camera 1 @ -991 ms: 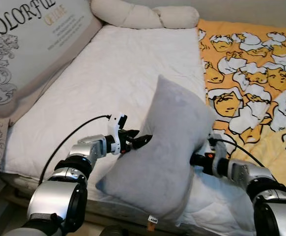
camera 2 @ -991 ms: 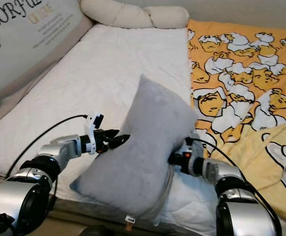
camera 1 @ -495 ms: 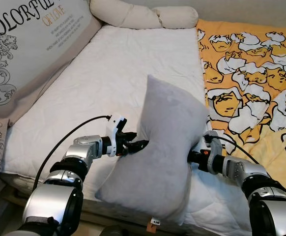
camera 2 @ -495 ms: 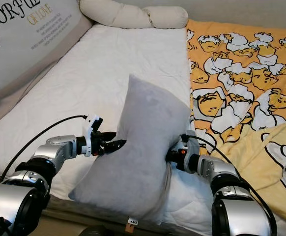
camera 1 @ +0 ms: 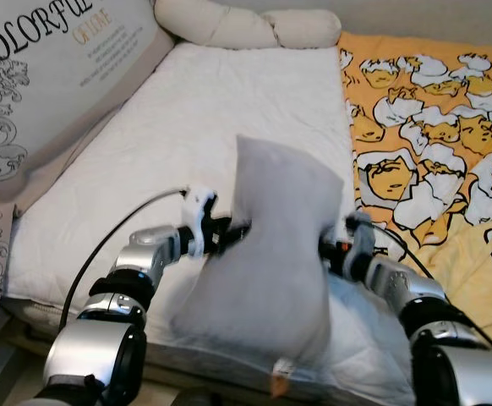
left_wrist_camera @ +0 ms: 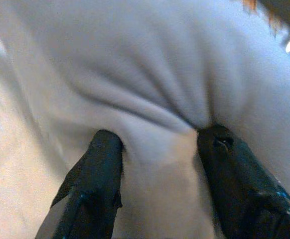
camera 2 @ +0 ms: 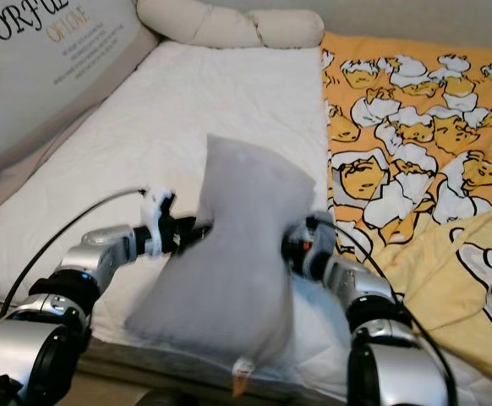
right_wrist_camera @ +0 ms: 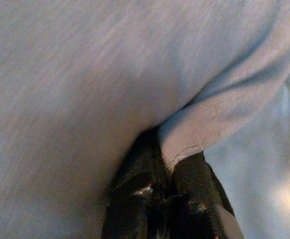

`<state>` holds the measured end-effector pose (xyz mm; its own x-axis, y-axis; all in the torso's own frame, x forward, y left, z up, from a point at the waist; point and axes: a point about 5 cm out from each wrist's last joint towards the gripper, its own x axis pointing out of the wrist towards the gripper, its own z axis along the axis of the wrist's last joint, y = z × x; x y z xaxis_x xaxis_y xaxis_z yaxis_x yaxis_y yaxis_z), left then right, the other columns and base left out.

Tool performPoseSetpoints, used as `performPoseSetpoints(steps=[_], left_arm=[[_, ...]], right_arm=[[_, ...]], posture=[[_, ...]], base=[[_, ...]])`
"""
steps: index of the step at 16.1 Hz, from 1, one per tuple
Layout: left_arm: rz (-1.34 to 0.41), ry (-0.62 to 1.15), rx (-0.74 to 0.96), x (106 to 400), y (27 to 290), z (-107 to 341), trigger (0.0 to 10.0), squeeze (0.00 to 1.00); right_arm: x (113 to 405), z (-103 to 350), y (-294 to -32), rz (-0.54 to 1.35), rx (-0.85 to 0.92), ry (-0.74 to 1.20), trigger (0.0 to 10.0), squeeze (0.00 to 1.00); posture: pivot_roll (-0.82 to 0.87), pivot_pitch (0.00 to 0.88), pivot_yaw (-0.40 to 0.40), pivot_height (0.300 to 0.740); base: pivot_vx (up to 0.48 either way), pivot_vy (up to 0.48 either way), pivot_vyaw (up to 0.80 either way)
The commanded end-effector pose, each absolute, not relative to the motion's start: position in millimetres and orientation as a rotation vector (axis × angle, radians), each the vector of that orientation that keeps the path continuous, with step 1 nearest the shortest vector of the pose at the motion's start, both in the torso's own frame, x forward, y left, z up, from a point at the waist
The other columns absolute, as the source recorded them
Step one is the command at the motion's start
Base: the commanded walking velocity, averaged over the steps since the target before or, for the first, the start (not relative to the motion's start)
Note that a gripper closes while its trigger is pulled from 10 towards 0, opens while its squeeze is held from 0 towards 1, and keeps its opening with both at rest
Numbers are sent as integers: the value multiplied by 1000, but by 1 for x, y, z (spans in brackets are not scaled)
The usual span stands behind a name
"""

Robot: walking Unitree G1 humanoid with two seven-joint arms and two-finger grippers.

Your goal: Clean up the room

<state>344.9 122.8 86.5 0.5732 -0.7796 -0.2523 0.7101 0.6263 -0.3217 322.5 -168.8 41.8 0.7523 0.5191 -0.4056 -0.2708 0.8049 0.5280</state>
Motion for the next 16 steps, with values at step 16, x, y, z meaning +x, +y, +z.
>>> performPoseSetpoints(steps=[16], left_arm=[[-713,-50,-178,333,99,151,0,0]], right_arm=[[321,128,-129,409,528,6,0,0]], posture=[[-3,0,22,740]], base=[[0,0,0]])
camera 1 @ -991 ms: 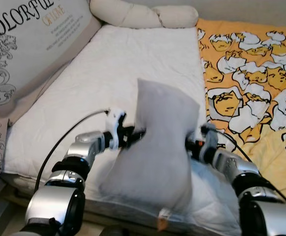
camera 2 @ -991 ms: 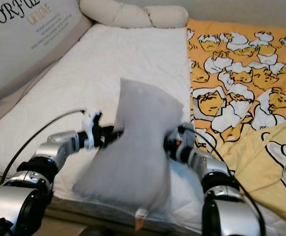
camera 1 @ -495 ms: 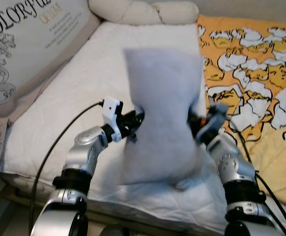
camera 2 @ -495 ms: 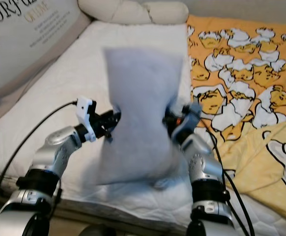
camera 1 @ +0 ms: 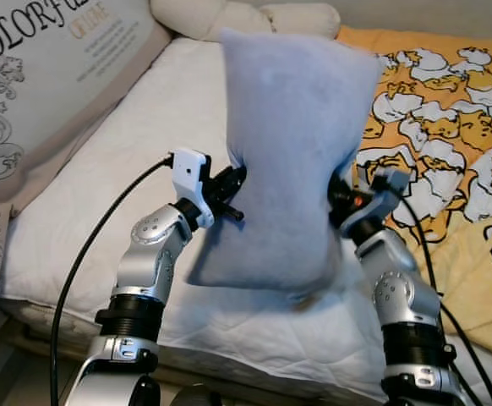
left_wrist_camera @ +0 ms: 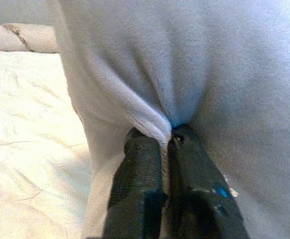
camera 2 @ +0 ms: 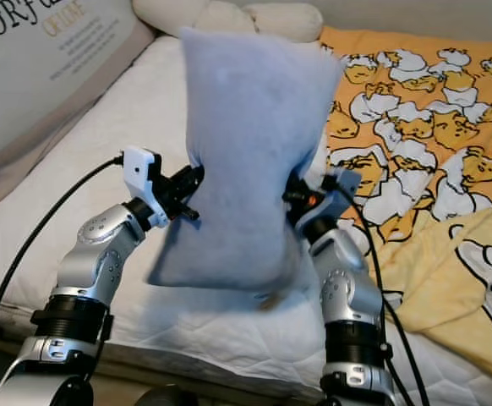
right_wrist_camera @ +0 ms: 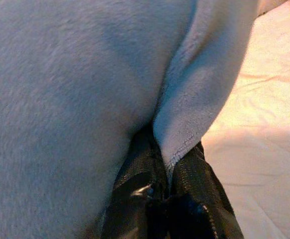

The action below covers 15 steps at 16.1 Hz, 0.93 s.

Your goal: Clean up the room

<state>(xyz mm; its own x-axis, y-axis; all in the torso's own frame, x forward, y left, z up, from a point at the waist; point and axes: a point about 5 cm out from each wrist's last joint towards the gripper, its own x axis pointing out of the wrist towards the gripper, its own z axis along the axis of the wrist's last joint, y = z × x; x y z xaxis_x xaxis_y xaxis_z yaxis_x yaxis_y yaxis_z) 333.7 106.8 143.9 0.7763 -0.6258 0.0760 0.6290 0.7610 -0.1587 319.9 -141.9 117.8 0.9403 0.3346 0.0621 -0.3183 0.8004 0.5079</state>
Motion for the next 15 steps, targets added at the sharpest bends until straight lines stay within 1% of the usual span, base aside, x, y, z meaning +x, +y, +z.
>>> performPoseSetpoints(steps=[1,4,6,8,10,12,15], left_arm=[[-704,-79,-199,332,100,154,0,0],[-722,-143,-251,329,97,164,0,0],[-747,-240,-367,327,94,181,0,0],[-754,-299,-431,327,94,192,0,0],[-759,-317,-451,326,96,195,0,0],[-766,-304,-436,325,96,192,0,0],[-679,-144,-264,330,103,166,0,0]], right_arm=[[320,127,-129,410,530,7,0,0],[321,132,-126,428,549,-3,0,0],[325,137,-126,432,582,-24,0,0],[329,141,-126,432,609,-33,0,0],[330,142,-127,432,609,-32,0,0],[331,141,-126,431,611,-28,0,0],[329,133,-130,396,581,15,0,0]], posture=[[-3,0,19,740],[-4,0,14,740],[-4,0,8,740],[0,0,3,740],[0,0,2,740],[1,0,2,740],[-1,0,6,740]], base=[[0,0,0],[0,0,0],[0,0,0],[0,0,0],[0,0,0],[0,0,0],[0,0,0]])
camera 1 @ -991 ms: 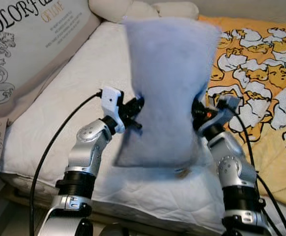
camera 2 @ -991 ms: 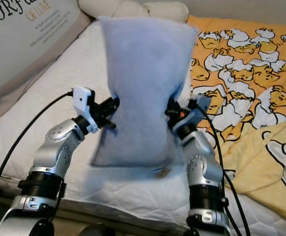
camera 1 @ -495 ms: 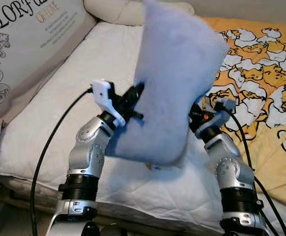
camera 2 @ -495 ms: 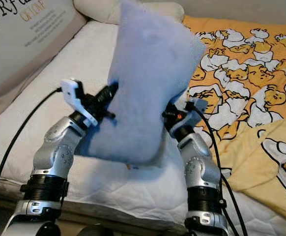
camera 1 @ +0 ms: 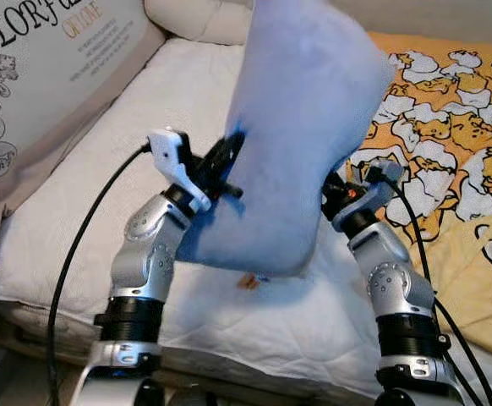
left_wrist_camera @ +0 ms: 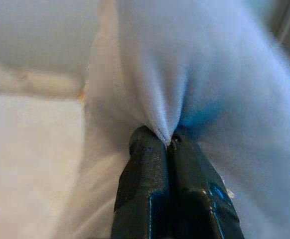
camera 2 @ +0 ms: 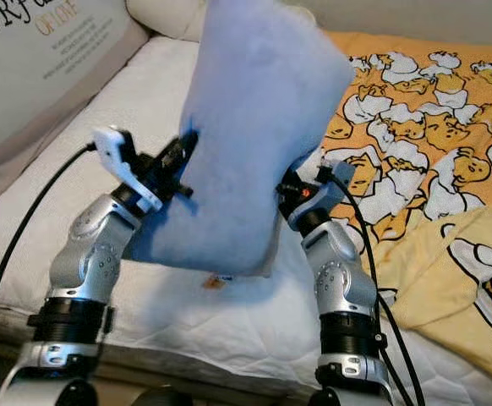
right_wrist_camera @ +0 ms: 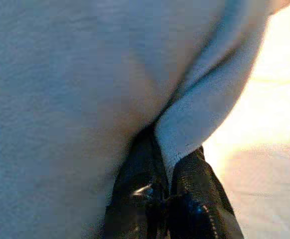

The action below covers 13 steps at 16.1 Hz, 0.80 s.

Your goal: Clean up the room

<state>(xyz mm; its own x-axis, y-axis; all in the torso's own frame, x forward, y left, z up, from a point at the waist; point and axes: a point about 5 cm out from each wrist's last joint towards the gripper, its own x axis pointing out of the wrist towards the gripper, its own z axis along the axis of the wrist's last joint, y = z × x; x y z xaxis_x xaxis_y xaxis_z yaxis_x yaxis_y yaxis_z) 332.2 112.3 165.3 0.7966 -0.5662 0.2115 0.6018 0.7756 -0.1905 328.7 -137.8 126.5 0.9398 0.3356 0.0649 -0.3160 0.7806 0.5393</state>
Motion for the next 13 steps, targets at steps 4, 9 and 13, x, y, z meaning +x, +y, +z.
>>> performPoseSetpoints(steps=[4,9,13], left_arm=[[-478,16,-5,335,121,136,10000,0],[-439,65,69,335,128,123,10000,0],[-421,89,123,339,127,120,10000,0]], right_arm=[[314,93,-142,245,361,188,10000,0],[305,82,-139,188,313,223,10000,0],[306,81,-142,164,348,231,10000,0]], posture=[[1,0,16,740],[-18,0,38,740],[3,0,26,740]], base=[[0,0,0],[0,142,-91],[0,394,-686]])
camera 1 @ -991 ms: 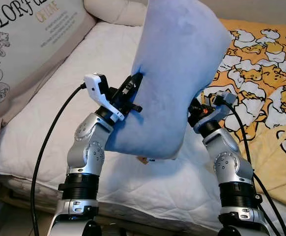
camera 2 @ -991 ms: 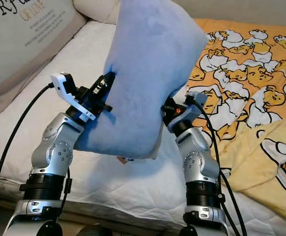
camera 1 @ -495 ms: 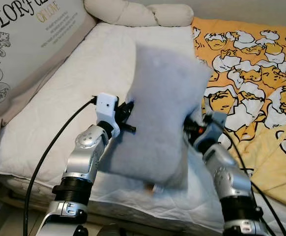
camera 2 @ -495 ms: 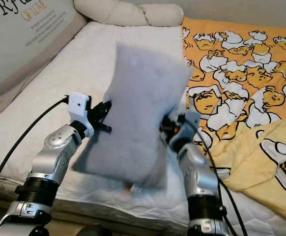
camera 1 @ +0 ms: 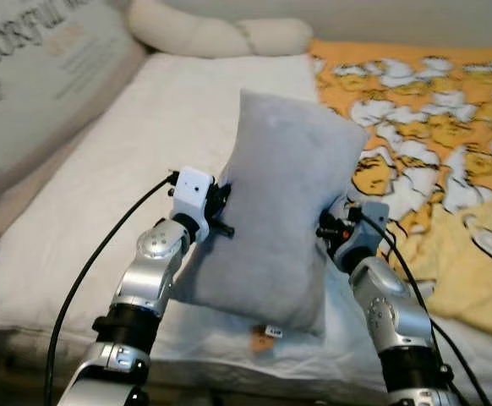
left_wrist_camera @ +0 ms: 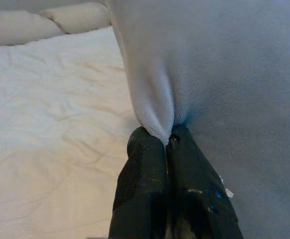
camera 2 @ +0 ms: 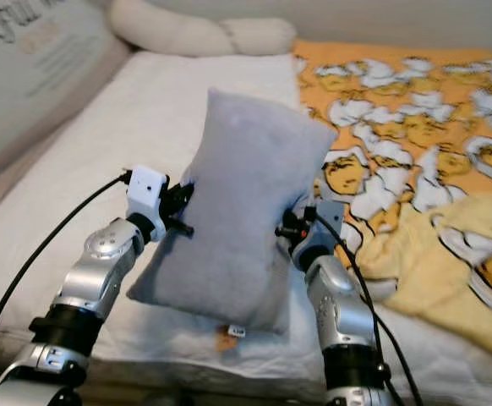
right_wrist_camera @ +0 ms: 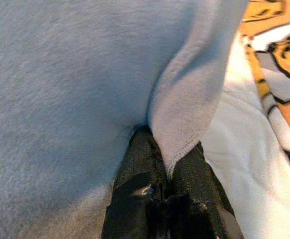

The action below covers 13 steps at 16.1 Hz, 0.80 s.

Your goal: Clean up the room

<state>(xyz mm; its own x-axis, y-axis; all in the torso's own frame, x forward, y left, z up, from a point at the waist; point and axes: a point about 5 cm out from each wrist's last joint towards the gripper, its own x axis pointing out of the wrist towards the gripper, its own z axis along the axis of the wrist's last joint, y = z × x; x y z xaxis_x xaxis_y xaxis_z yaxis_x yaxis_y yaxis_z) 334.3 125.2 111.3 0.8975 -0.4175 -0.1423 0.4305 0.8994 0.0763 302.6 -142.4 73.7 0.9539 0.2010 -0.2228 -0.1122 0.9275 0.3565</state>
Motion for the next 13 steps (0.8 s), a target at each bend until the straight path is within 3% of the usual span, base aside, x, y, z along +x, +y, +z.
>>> performPoseSetpoints(steps=[1,13], left_arm=[[-409,103,137,339,130,119,10000,0],[-422,112,159,343,131,120,10000,0]], right_arm=[[308,81,-142,154,360,236,10000,0],[308,82,-141,93,400,219,10000,0]], posture=[[3,0,24,740],[-10,0,61,740]], base=[[0,398,0],[0,395,0]])
